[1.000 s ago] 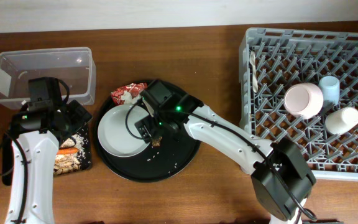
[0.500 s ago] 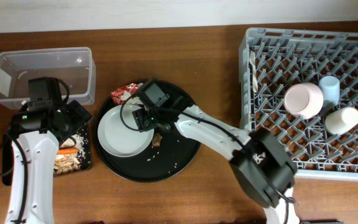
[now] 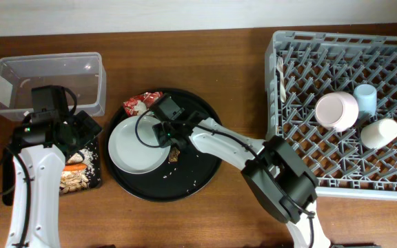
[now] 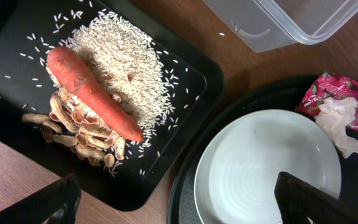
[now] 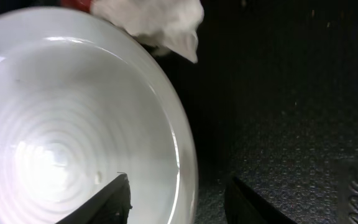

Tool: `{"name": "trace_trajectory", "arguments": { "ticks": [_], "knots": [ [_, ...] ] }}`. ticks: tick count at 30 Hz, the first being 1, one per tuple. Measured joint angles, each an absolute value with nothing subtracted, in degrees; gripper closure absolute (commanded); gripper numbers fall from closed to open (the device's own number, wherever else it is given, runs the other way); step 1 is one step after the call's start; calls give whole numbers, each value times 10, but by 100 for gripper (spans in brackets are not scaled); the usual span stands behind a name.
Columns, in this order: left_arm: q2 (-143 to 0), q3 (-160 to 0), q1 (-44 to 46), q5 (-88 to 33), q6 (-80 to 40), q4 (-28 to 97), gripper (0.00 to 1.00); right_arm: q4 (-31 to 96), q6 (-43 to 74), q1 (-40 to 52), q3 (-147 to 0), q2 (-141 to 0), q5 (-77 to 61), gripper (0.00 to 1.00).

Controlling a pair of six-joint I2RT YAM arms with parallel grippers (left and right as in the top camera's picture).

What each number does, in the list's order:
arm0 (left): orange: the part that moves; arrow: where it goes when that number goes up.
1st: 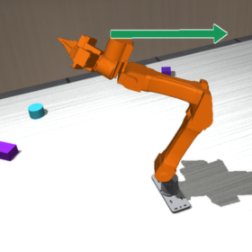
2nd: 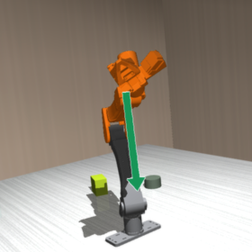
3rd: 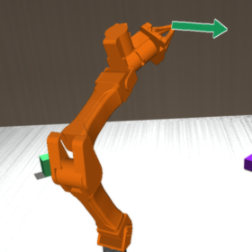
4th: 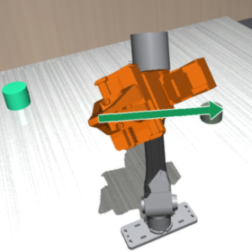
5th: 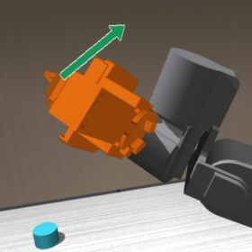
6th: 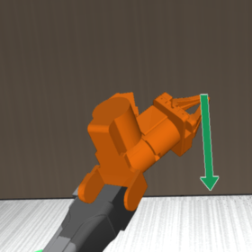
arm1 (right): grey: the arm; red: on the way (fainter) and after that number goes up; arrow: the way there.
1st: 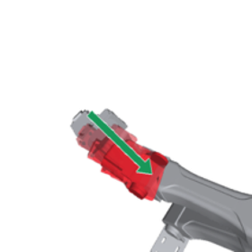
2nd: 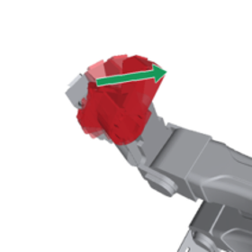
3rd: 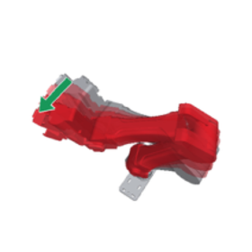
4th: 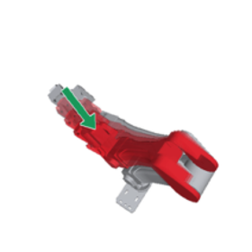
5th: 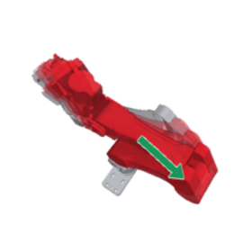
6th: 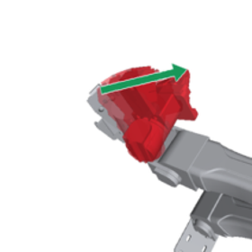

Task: Sort waste into correct bins and load items into the dishwasher rack
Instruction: 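Grip the white plate's rim with the right gripper, then lift the plate and carry it over the rack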

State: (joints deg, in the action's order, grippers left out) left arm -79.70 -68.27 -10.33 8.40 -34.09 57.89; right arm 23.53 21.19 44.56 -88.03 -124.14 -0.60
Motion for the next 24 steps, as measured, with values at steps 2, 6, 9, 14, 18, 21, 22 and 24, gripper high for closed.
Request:
{"name": "trace_trajectory", "arguments": {
  "ticks": [2, 6, 9, 14, 18, 21, 22, 24],
  "knots": [
    [-797, -683, -103, 84, -341, 579, 1, 235, 212, 446, -880, -1248, -4, 50],
    [-797, -683, -103, 84, -341, 579, 1, 235, 213, 446, -880, -1254, -2, 64],
    [-797, -683, -103, 84, -341, 579, 1, 235, 212, 446, -880, -1254, 0, 72],
    [-797, -683, -103, 84, -341, 579, 1, 238, 213, 446, -880, -1254, 0, 78],
    [-797, -683, -103, 84, -341, 579, 1, 244, 212, 446, -880, -1254, 0, 81],
    [-797, -683, -103, 84, -341, 579, 1, 245, 212, 446, -880, -1254, 0, 96],
    [-797, -683, -103, 84, -341, 579, 1, 246, 212, 446, -880, -1254, 0, 96],
    [-797, -683, -103, 84, -341, 579, 1, 243, 224, 446, -884, -1254, -1, 96]
  ]
}}
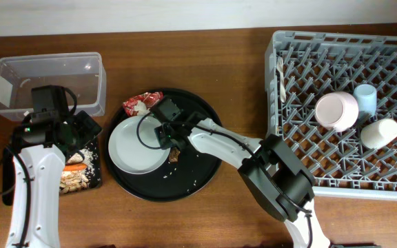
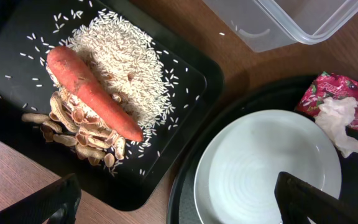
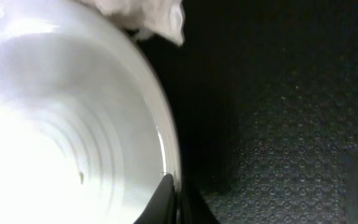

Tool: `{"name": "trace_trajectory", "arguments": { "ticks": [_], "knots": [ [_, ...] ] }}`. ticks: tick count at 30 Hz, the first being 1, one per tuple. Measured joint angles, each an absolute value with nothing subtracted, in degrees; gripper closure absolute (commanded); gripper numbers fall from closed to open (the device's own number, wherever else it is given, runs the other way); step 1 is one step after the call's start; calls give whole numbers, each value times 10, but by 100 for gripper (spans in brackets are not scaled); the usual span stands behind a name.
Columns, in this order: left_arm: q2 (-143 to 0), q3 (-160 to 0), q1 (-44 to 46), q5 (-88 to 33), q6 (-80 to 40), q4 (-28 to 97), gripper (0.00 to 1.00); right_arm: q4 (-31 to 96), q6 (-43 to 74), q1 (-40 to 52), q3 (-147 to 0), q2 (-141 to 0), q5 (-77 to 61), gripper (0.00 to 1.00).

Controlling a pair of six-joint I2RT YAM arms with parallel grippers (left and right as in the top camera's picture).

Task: Sort waste into correct bins and load items into the dishwasher rack
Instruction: 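Lift the plate and carry it over the rack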

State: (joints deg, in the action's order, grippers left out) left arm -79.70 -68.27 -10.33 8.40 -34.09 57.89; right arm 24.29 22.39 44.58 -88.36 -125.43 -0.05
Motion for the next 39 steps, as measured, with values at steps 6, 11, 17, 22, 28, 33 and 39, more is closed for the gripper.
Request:
{"name": "trace_trajectory", "arguments": {
  "ticks": [6, 11, 17, 22, 28, 33, 39],
  "knots": [
    [-797, -683, -103, 84, -341, 579, 1, 242, 228, 446, -884, -1254, -2, 96],
    [-797, -683, -103, 84, -341, 579, 1, 257, 234, 446, -884, -1244, -15, 96],
    [-797, -683, -103, 84, -341, 579, 1, 279, 233, 445, -883, -1193, -16, 96],
    [-797, -683, -103, 84, -341, 579, 1, 309, 233, 433, -883, -1131, -22, 96],
    [-797, -683, -103, 84, -341, 579, 1, 373, 232, 377, -883, -1037, -23, 96],
    [-797, -683, -103, 84, -341, 579, 1, 429, 206, 267, -883, -942, 12, 96],
    [-797, -683, -103, 84, -341, 579, 1, 468, 189, 92, -883, -884, 104, 96]
  ]
}}
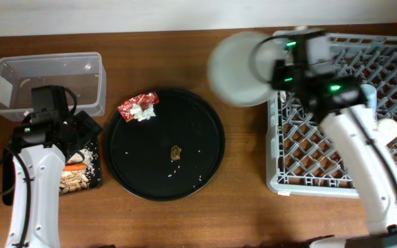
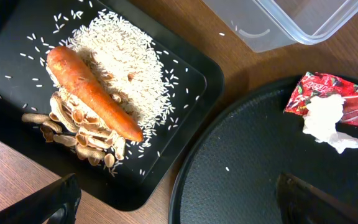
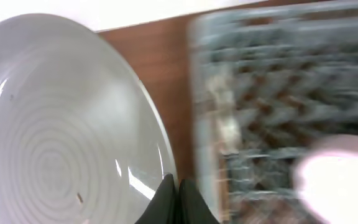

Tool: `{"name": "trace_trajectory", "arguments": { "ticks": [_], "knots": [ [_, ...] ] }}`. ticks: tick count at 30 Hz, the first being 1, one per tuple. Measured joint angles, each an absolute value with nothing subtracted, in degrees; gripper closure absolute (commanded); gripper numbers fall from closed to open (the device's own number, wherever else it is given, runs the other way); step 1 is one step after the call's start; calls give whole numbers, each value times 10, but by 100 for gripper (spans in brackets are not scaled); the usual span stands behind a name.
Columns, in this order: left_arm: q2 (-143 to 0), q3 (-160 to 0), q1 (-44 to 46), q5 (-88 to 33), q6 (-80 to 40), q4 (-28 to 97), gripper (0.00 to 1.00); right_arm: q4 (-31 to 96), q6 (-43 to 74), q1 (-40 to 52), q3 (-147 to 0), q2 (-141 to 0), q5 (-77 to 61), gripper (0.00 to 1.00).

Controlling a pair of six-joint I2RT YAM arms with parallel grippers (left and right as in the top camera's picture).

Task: Sort waste into correct bins and load items into the dishwasher rack
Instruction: 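Lift the plate and carry it over the rack, then set the plate upright in the rack and release it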

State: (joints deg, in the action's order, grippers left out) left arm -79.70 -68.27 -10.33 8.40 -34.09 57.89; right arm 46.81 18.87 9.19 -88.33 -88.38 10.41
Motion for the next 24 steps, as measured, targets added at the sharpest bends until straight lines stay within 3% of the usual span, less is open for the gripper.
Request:
{"name": "trace_trajectory", "arguments": {
  "ticks": [4, 9, 16, 24],
  "knots": [
    [-797, -683, -103, 84, -341, 579, 1, 468, 181, -3, -883, -886, 133, 96],
    [-797, -683, -103, 84, -341, 579, 1, 405, 121, -57, -883, -887, 147, 96],
    [-797, -683, -103, 84, -341, 579, 1, 371, 1, -67, -883, -917, 268, 96],
    [-797, -683, -103, 84, -341, 579, 1, 351, -43, -53, -883, -978, 359, 96]
  ]
}}
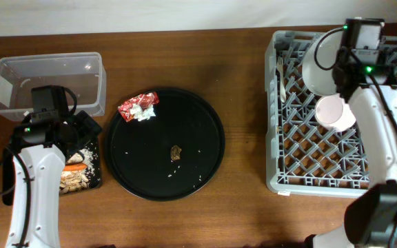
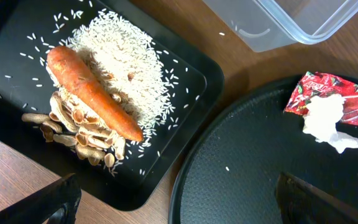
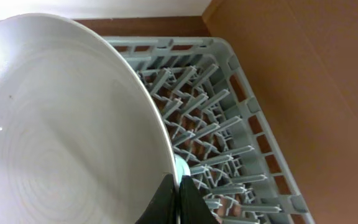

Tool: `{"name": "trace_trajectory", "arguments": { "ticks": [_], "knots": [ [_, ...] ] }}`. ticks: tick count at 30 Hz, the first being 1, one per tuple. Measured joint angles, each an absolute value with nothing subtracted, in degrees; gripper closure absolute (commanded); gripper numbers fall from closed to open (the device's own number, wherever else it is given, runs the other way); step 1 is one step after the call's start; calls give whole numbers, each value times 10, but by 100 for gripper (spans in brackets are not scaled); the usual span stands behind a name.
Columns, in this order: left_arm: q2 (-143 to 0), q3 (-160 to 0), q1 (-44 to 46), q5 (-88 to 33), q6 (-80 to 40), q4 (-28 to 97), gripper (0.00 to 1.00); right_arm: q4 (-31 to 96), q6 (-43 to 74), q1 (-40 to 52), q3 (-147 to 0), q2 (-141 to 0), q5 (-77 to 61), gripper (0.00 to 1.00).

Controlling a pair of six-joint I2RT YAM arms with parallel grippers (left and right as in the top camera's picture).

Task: Sort waste into correct bins and load items into the dishwasher rack
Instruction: 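Set the plate upright in the rack and release it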

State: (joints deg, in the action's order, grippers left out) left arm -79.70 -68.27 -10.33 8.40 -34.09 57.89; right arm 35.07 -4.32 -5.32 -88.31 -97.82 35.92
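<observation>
The white plate hangs tilted over the grey dishwasher rack, near its back edge. My right gripper is shut on the plate's rim. A pink cup lies in the rack just below the plate. The round black tray holds a red wrapper with a white tissue and a small brown scrap. My left gripper hangs open over the gap between the two black trays, its fingers wide apart.
A rectangular black tray at the left carries rice, a carrot and peanut shells. A clear plastic bin stands at the back left. A fork lies along the rack's left side.
My right gripper has carried the white plate from just left of the rack's back left corner to over the rack's back part. The left arm and both trays are unchanged.
At first my right gripper stood open at the plate's rim on the round tray. Then it was shut on the rim. Later the plate was off the tray, held up beside the rack; now it hangs over the rack. The left gripper stayed open and still.
</observation>
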Motion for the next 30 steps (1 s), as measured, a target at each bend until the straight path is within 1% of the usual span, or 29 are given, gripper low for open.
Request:
{"name": "trace_trajectory", "arguments": {
  "ticks": [7, 13, 14, 15, 16, 17, 21, 23, 27, 28, 30],
  "knots": [
    [-797, -683, -103, 84, -341, 579, 1, 325, -83, -5, -883, -1028, 420, 96],
    [-797, -683, -103, 84, -341, 579, 1, 310, -112, 32, -883, -1035, 477, 96],
    [-797, -683, -103, 84, -341, 579, 1, 310, -114, 35, -883, -1036, 481, 90],
    [-797, -683, -103, 84, -341, 579, 1, 310, -115, 35, -883, -1037, 483, 76],
    [-797, -683, -103, 84, -341, 579, 1, 310, -115, 36, -883, -1038, 485, 55],
    [-797, -683, -103, 84, -341, 579, 1, 311, -120, 36, -883, -1039, 487, 37],
    [-797, -683, -103, 84, -341, 579, 1, 319, -115, 47, -883, -1039, 489, 30],
    [-797, -683, -103, 84, -341, 579, 1, 327, -99, 59, -883, -1039, 490, 19],
    [-797, -683, -103, 84, -341, 579, 1, 349, -64, 94, -883, -1039, 484, 9],
    [-797, -683, -103, 84, -341, 579, 1, 365, -54, 103, -884, -1039, 477, 3],
    [-797, -683, -103, 84, -341, 579, 1, 402, -29, 112, -892, -1038, 456, 1]
  ]
}}
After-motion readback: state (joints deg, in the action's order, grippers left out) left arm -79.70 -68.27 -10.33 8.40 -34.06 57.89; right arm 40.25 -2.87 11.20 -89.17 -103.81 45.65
